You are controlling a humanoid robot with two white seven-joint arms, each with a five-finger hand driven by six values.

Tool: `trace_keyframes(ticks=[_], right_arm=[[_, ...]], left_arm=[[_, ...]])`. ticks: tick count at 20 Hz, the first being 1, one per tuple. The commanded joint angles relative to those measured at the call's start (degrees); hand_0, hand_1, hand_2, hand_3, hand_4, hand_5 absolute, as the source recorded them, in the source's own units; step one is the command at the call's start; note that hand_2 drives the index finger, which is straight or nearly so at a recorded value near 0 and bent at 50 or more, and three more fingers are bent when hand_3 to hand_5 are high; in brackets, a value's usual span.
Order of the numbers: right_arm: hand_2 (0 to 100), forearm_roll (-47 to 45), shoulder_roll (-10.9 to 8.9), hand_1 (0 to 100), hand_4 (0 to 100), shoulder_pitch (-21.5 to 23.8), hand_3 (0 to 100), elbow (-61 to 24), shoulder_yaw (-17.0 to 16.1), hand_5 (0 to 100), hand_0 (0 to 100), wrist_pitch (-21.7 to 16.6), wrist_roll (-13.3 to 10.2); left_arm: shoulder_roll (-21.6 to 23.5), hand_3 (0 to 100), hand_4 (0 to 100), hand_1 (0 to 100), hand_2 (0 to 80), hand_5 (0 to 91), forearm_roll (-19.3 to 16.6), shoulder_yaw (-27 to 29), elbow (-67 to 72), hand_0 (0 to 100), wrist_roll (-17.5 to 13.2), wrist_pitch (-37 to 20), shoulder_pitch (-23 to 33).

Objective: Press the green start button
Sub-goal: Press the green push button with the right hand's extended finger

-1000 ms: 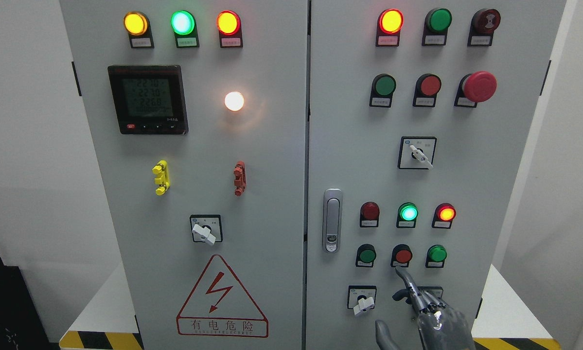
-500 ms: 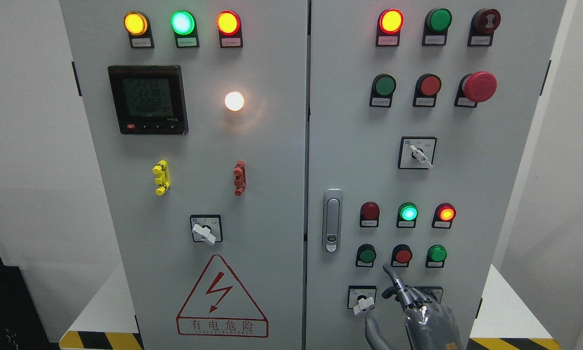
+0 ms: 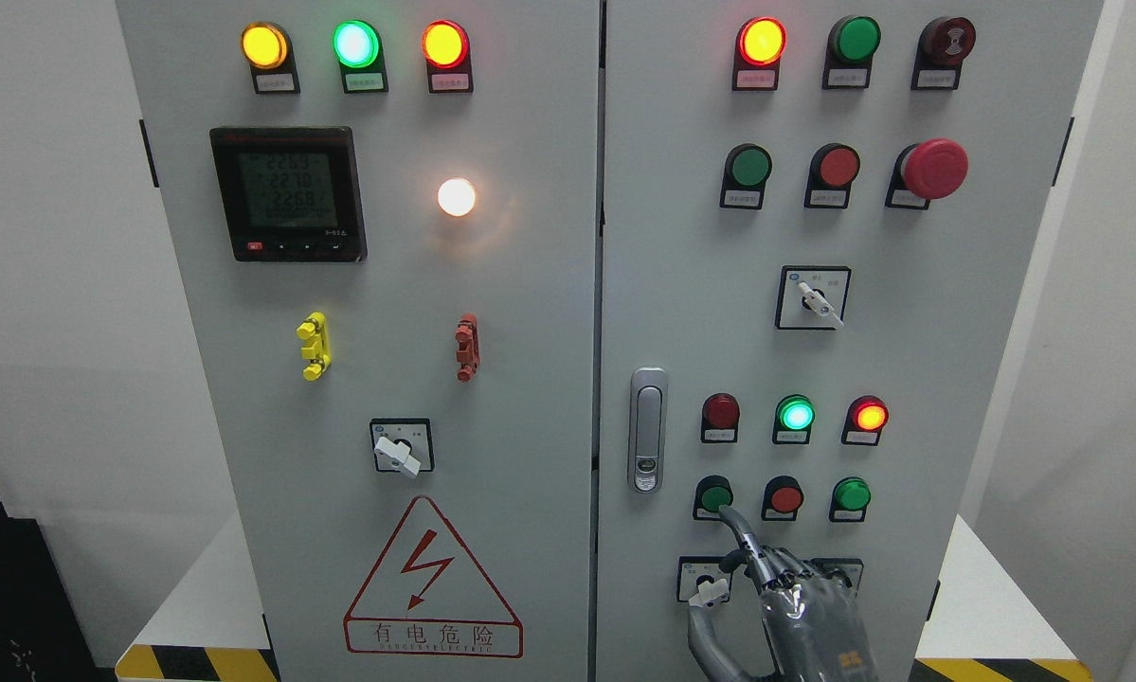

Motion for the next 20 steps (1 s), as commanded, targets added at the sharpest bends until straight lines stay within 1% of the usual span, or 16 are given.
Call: trace_keyframes(ticks=[1, 8, 20], right_arm=[[0, 0.09, 0.01, 36, 58, -1.33, 51, 3.59, -1.01, 58, 56, -0.05, -0.02], [0, 0.09, 0.1, 36, 58, -2.91, 51, 5.96, -1.01, 58, 56, -0.05, -0.11], [0, 0.09, 0.1, 36, 58, -3.35, 52, 7.28, -1.01, 58, 57, -0.05, -0.11]], left_arm=[[0.0, 0, 0, 56, 0.0, 0.0, 0.0, 0.0, 0.0, 12, -0.02, 0.01, 0.0], [0.0, 0, 0, 56, 0.0, 0.0, 0.0, 0.0, 0.0, 12, -0.02, 0.01, 0.0], [0.0, 0, 0, 56, 0.0, 0.0, 0.0, 0.0, 0.0, 12, -0.02, 0.01, 0.0]])
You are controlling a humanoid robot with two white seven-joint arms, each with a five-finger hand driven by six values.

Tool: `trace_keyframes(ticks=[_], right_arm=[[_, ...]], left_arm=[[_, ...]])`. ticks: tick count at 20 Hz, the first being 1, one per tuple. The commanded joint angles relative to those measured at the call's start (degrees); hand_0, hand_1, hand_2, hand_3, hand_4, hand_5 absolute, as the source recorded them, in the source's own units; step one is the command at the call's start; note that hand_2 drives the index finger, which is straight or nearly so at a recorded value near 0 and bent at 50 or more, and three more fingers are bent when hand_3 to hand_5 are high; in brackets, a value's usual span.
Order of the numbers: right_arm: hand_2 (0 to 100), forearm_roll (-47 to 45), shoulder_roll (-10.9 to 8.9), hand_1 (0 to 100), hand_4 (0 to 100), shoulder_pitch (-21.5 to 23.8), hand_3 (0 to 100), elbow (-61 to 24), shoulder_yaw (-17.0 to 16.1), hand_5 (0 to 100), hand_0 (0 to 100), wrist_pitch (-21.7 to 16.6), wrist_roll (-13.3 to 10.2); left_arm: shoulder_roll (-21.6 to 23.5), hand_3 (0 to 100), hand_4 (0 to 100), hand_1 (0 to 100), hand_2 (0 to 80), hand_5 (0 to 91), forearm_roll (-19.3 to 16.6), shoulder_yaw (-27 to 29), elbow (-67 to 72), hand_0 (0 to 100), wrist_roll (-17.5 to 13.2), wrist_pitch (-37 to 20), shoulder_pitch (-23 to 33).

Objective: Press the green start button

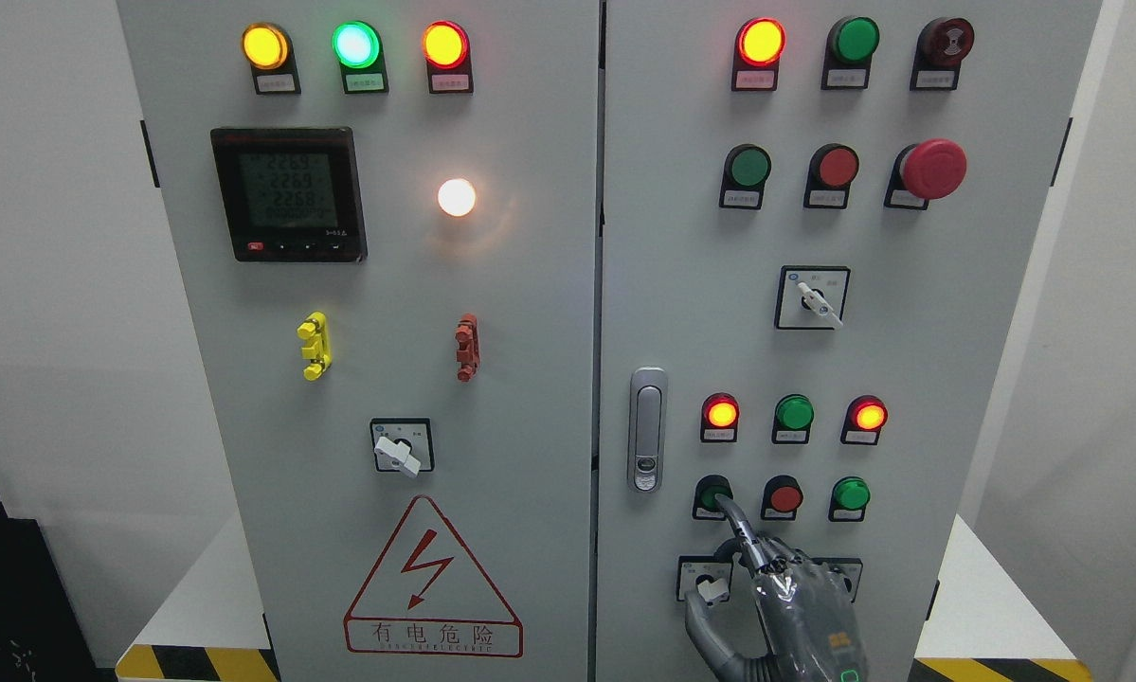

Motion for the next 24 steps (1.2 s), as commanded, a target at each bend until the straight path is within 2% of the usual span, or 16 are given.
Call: trace_keyframes(ticks=[1, 10, 14, 17, 24], right_arm=[[0, 0.01, 0.06, 36, 58, -0.25, 52, 1.71, -0.16, 58, 57, 0.18, 0.45], [0, -0.87, 0.06, 36, 58, 0.63, 52, -1.8, -0.08, 58, 58, -0.08, 0.01], [0, -1.05, 0.14, 36, 58, 2.38, 52, -4.7, -0.08, 57, 59, -0.78, -0.25], [0, -2.8, 0.06, 37, 58, 4.14, 51, -6.81, -0.08, 57, 64, -2.1, 0.1], [0, -8.85, 0.06, 38, 57, 6.6, 52, -9.54, 0.27, 56, 70, -2.46, 0.1]], left_arm=[[0.0, 0, 0, 56, 0.0, 0.0, 0.0, 0.0, 0.0, 12, -0.02, 0.01, 0.0], [0.0, 0, 0, 56, 0.0, 0.0, 0.0, 0.0, 0.0, 12, -0.02, 0.01, 0.0], [0.0, 0, 0, 56, 0.0, 0.0, 0.0, 0.0, 0.0, 12, -0.02, 0.01, 0.0], [0.0, 0, 0, 56, 0.0, 0.0, 0.0, 0.0, 0.0, 12, -0.02, 0.01, 0.0], [0.0, 0, 0, 56, 0.0, 0.0, 0.0, 0.0, 0.0, 12, -0.02, 0.01, 0.0]])
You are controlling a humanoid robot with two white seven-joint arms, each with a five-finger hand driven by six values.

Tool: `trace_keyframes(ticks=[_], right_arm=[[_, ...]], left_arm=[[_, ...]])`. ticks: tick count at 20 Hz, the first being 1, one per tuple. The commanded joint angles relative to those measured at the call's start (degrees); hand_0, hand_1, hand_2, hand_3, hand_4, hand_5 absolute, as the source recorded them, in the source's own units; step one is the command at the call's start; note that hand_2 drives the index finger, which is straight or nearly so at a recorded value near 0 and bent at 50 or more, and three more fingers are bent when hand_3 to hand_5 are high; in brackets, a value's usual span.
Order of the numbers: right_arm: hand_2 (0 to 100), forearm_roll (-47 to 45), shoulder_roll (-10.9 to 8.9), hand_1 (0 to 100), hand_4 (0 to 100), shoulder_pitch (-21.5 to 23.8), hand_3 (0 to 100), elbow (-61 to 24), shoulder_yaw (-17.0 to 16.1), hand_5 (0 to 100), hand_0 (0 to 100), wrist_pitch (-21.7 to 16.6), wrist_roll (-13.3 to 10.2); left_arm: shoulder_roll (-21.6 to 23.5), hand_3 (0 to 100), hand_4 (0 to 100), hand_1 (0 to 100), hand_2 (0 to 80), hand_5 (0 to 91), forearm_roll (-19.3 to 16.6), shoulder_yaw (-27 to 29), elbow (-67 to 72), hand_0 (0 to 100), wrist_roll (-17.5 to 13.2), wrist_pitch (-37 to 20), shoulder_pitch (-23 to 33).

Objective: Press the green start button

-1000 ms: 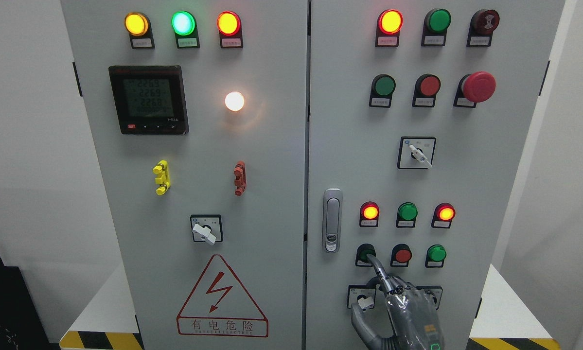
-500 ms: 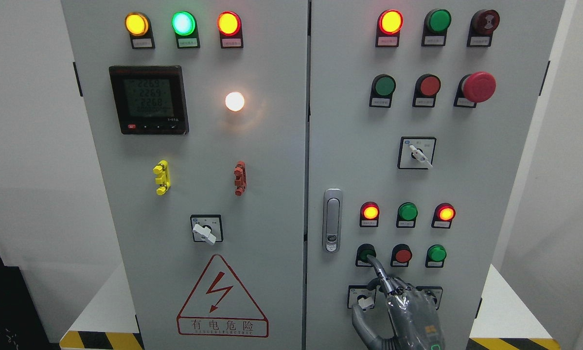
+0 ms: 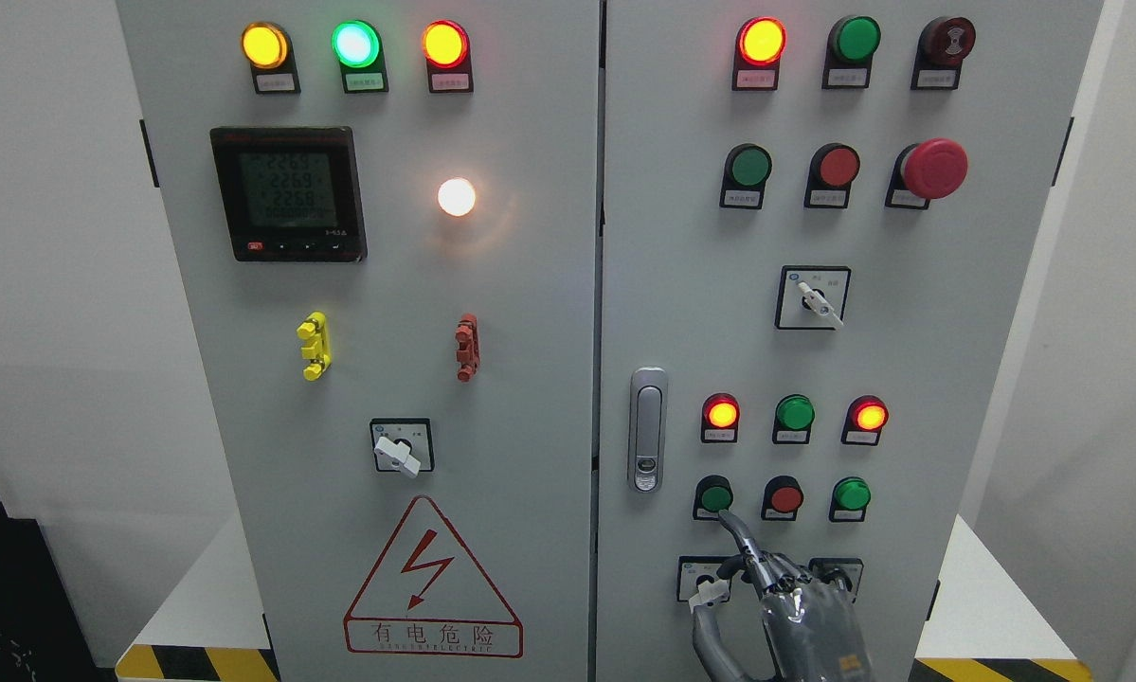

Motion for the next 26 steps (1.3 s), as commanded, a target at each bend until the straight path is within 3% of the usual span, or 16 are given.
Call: trace_keyframes(ticks=[1, 8, 14, 17, 21, 23, 26], right_arm=[[0, -5.82, 0.0, 38, 56, 2.62, 51, -4.93, 0.32, 55, 71, -0.08, 0.01], [0, -14.96, 0.0, 38, 51, 7.19, 45, -8.71, 1.38, 47, 75, 0.62, 0.19], [0, -24.98, 0.0, 37, 37, 10.97, 30, -9.51, 3.92, 28, 77, 0.8, 0.54], [0, -31.39, 0.0, 33, 26, 12.99, 23, -10.73, 5.94, 16, 80, 2.46, 2.91], [0, -41.59, -0.09, 25, 10, 14.92, 12, -12.67, 9.2, 0, 71, 6.5, 5.37], [0, -43.45, -0.09, 21, 0, 15.28, 6, -12.67, 9.55, 0, 64, 6.51, 6.07], [0, -48.88, -0.09, 15, 0, 15.45, 0, -12.76, 10.87, 0, 45, 6.51, 7.3]], left_arm=[[0.0, 0, 0, 56, 0.0, 0.0, 0.0, 0.0, 0.0, 12, -0.01, 0.01, 0.0], [0.0, 0, 0, 56, 0.0, 0.0, 0.0, 0.0, 0.0, 12, -0.01, 0.01, 0.0], [0.0, 0, 0, 56, 0.0, 0.0, 0.0, 0.0, 0.0, 12, -0.01, 0.01, 0.0], [0.0, 0, 0, 56, 0.0, 0.0, 0.0, 0.0, 0.0, 12, -0.01, 0.01, 0.0], [0.0, 0, 0, 56, 0.0, 0.0, 0.0, 0.0, 0.0, 12, -0.01, 0.01, 0.09], [0.0, 0, 0, 56, 0.0, 0.0, 0.0, 0.0, 0.0, 12, -0.01, 0.01, 0.0], [0.0, 0, 0, 56, 0.0, 0.0, 0.0, 0.0, 0.0, 12, -0.01, 0.01, 0.0]])
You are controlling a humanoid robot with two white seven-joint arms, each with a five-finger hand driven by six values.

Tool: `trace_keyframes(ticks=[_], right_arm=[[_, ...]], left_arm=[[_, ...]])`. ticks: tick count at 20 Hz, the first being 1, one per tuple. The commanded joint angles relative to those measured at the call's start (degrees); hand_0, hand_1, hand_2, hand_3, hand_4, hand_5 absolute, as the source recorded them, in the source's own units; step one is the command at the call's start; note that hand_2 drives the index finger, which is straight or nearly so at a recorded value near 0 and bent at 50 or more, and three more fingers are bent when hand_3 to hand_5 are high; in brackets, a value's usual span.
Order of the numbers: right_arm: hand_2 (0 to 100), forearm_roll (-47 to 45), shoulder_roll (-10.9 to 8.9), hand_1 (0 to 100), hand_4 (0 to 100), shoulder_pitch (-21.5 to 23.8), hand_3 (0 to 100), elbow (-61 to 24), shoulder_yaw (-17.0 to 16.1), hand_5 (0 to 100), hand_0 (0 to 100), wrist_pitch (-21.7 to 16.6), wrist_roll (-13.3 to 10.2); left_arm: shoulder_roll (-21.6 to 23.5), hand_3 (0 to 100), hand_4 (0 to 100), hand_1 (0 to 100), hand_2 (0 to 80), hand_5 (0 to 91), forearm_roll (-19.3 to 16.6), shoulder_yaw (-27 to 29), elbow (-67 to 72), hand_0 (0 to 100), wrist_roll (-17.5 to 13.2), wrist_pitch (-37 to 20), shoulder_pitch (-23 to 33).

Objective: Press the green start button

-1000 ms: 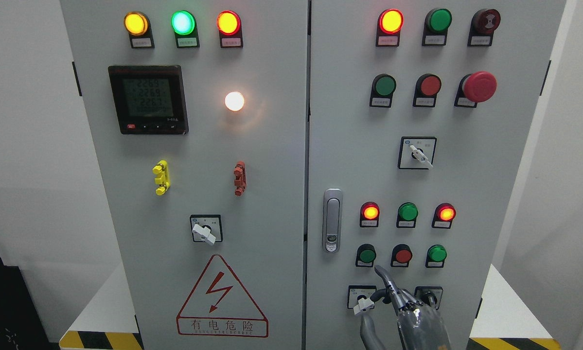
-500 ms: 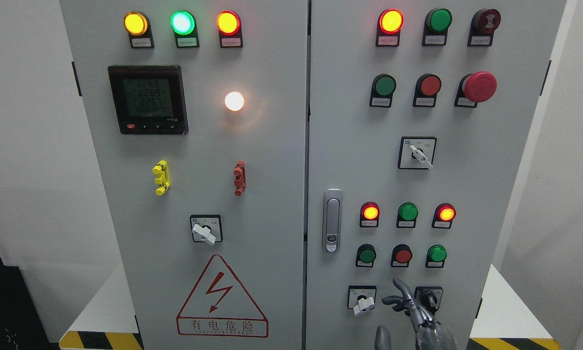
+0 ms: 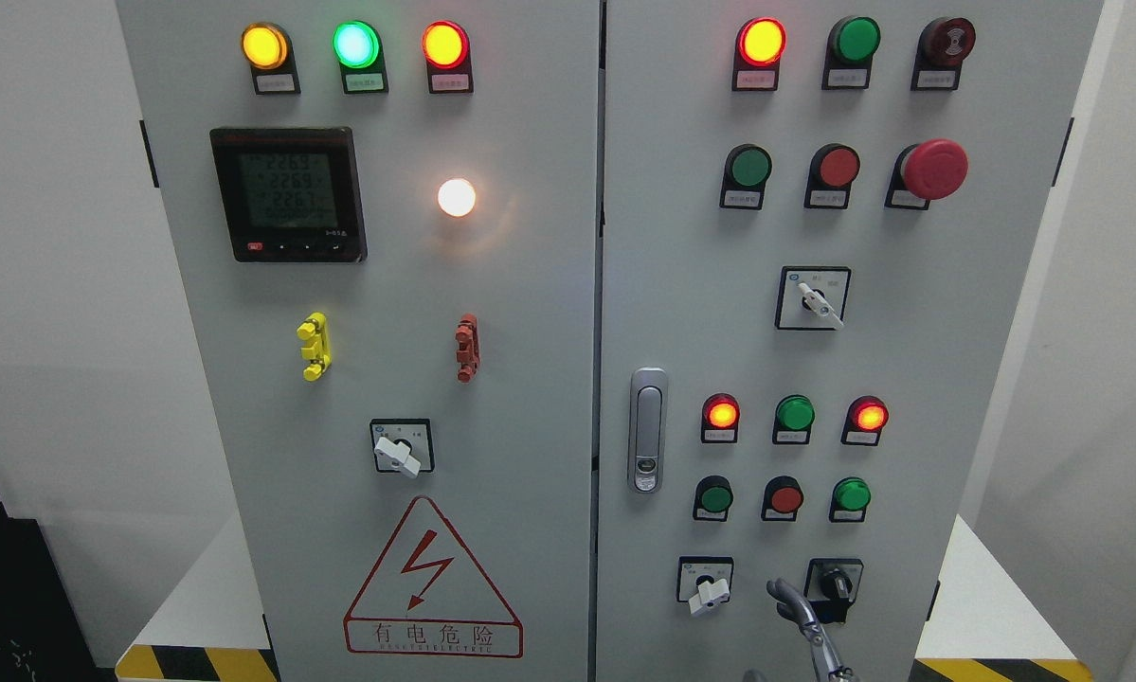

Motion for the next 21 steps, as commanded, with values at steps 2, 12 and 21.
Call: trace_keyframes(ticks=[2, 12, 21], right_arm=[[0, -12.36, -0.04, 13, 0, 1.54, 0, -2.78, 5.01, 0, 36, 0.38, 1.82], [0, -14.48, -0.04, 9, 0, 1.54, 0, -2.78, 5.28, 0, 18, 0.38, 2.0], [0, -15.27, -0.04, 9, 0, 1.54, 0, -2.69, 5.37, 0, 15, 0.38, 1.91]], left_arm=[[0.0, 0, 0, 56, 0.0, 0.0, 0.0, 0.0, 0.0, 12, -0.02, 0.01, -0.01], [0.0, 0, 0, 56, 0.0, 0.0, 0.0, 0.0, 0.0, 12, -0.02, 0.01, -0.01], [0.0, 0, 0, 56, 0.0, 0.0, 0.0, 0.0, 0.0, 12, -0.02, 0.01, -0.01]])
